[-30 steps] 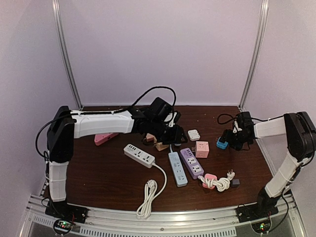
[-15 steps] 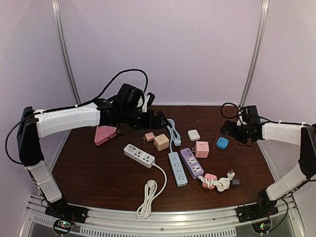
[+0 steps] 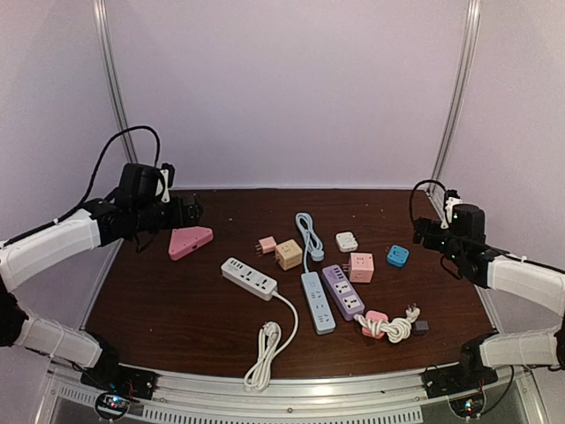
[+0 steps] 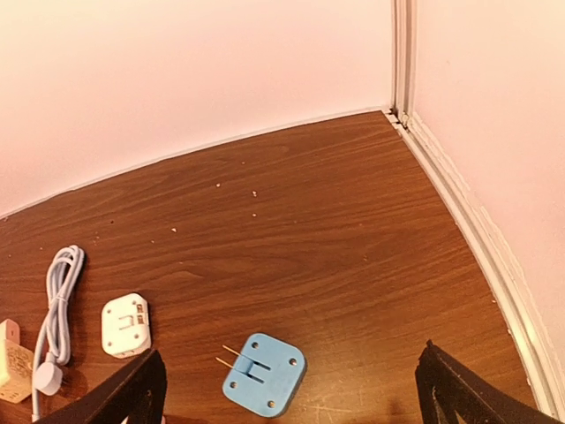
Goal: Pull the plug off the socket
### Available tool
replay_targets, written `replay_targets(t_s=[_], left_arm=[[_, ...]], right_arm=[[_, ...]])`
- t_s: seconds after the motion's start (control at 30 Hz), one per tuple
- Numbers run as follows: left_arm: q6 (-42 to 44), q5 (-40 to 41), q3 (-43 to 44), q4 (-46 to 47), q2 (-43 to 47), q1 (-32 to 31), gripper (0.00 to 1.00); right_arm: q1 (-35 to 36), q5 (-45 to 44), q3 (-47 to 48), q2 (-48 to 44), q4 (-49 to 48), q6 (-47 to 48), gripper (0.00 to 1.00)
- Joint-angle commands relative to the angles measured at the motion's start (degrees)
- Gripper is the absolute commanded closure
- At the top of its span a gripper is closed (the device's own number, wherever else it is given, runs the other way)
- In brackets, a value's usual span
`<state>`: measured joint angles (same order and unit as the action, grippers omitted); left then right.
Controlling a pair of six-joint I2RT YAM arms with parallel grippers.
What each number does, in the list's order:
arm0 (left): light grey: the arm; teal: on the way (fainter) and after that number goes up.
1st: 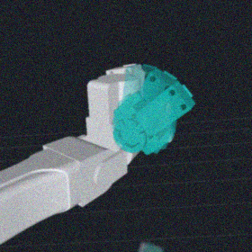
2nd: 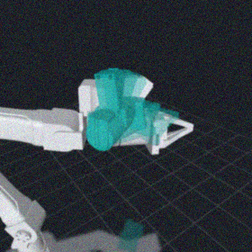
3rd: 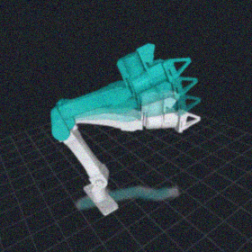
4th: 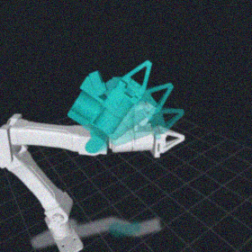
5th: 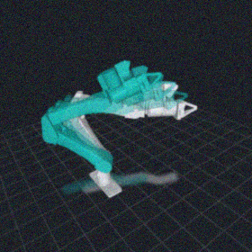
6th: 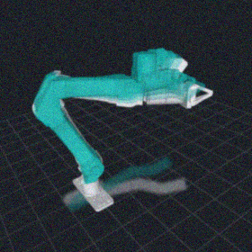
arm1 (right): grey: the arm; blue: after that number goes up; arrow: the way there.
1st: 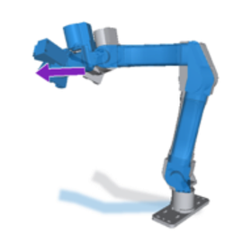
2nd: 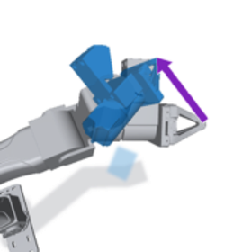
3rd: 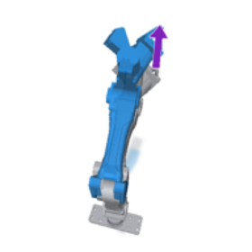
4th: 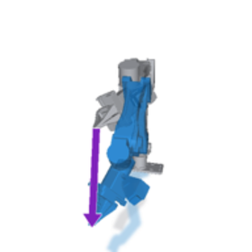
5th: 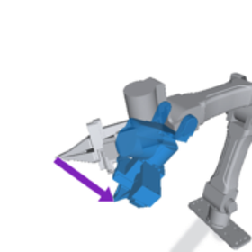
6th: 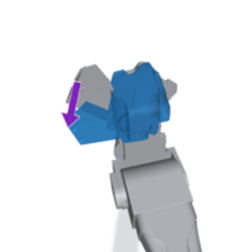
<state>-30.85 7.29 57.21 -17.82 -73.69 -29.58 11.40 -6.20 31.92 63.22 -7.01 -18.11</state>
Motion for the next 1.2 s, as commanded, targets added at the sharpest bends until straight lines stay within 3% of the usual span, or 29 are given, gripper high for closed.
replay_targets(t_s=[0.0, 0.07, 0.27, 0.37, 0.47, 0.57, 0.7, 0.8, 1.07, 1.17], left_arm=[[9.0, 8.49, -8.05, 6.33, 7.47, 6.7, 0.02], [14.82, 6.36, -12.2, 11.71, 10.72, 9.23, 0.02], [19.66, 5.47, -22.89, 23.81, 16.72, 16.17, 0.02], [21.26, 9.36, -25.52, 26.85, 14.33, 18.63, 0.02], [20.13, 8.65, -29.46, 34.06, 11.26, 23.01, 0.02], [19.79, 9.32, -33.08, 41.73, 8.59, 27.49, 0.02], [20.72, 8.34, -34.68, 47.47, 3.86, 32.01, 0.02], [22.4, 7.12, -36.97, 55.31, 1.56, 34.02, 0.02], [23.14, 3.88, -40.75, 77.17, -8.99, 32.93, 0.02], [26.78, 3.46, -39.31, 76.03, -10.25, 30.27, 0.02]], right_arm=[[0.19, -9.24, -9.81, -4.84, -18.44, 9.39, 0.0], [-0.77, -11.4, -14.96, -5.07, -28.3, 12.43, 0.0], [-8.32, -11.53, -18.9, 2.64, -38.45, 12.72, 0.0], [-9.34, -10.8, -18.96, 7.76, -44.4, 13.67, 0.0], [-9.41, -9.05, -20.83, 13.08, -57.74, 15.8, 0.0], [-9.46, -7.02, -19.66, 17.93, -61.44, 17.23, 0.0], [-9.34, -5.08, -21.44, 27.37, -75.21, 19.65, 0.0], [-9.36, -3.0, -20.24, 25.37, -68.97, 19.4, 0.0], [-9.54, -3.78, -17.88, 26.2, -66.12, 19.27, 0.0], [-9.68, -3.66, -17.68, 26.38, -66.04, 19.34, 0.0]])
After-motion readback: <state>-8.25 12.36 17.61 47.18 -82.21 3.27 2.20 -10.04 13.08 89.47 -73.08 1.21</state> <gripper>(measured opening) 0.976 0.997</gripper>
